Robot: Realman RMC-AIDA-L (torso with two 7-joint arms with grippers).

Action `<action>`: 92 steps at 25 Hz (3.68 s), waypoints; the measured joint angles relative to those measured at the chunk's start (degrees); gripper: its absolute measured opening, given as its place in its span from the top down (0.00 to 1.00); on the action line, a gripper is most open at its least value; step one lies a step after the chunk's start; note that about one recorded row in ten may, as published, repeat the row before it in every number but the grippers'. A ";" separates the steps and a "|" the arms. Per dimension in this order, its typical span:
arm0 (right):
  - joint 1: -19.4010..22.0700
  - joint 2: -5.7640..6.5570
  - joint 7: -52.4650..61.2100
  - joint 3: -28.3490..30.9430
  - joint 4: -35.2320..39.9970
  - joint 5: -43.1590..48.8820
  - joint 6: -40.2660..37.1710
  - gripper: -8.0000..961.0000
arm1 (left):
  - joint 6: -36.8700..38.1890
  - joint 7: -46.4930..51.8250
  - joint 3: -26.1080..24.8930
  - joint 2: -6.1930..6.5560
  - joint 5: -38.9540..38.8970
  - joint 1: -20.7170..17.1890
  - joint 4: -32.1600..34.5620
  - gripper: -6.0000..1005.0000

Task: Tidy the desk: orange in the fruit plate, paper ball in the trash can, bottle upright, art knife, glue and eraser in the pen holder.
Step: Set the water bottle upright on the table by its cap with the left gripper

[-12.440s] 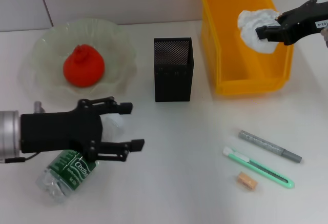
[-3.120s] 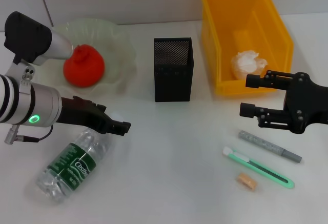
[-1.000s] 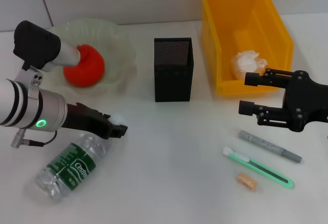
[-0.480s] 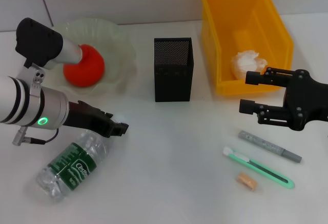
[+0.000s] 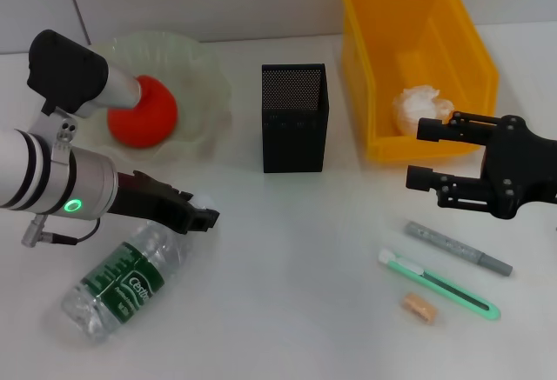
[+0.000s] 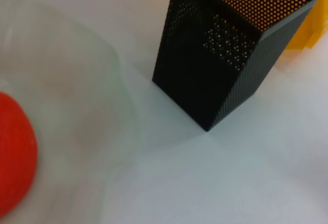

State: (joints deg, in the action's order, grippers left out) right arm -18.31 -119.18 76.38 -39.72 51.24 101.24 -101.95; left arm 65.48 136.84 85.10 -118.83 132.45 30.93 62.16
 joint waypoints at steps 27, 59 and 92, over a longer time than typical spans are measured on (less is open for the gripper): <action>-0.02 0.00 0.00 0.17 0.00 -0.09 0.75 0.27 | 1.90 0.00 0.68 0.09 -0.45 -1.57 7.40 0.56; -0.21 0.00 0.00 0.17 -0.09 0.10 1.50 0.27 | 2.11 0.03 0.68 0.18 -2.09 -4.42 15.50 0.56; -0.67 0.00 0.00 0.08 -0.09 0.22 1.68 0.27 | 1.41 -0.03 0.06 0.27 -3.62 -6.95 20.86 0.56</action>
State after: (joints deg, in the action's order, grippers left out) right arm -18.98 -119.18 76.38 -39.64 51.15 101.46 -100.28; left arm 66.89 136.81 85.16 -118.56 128.83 23.98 83.01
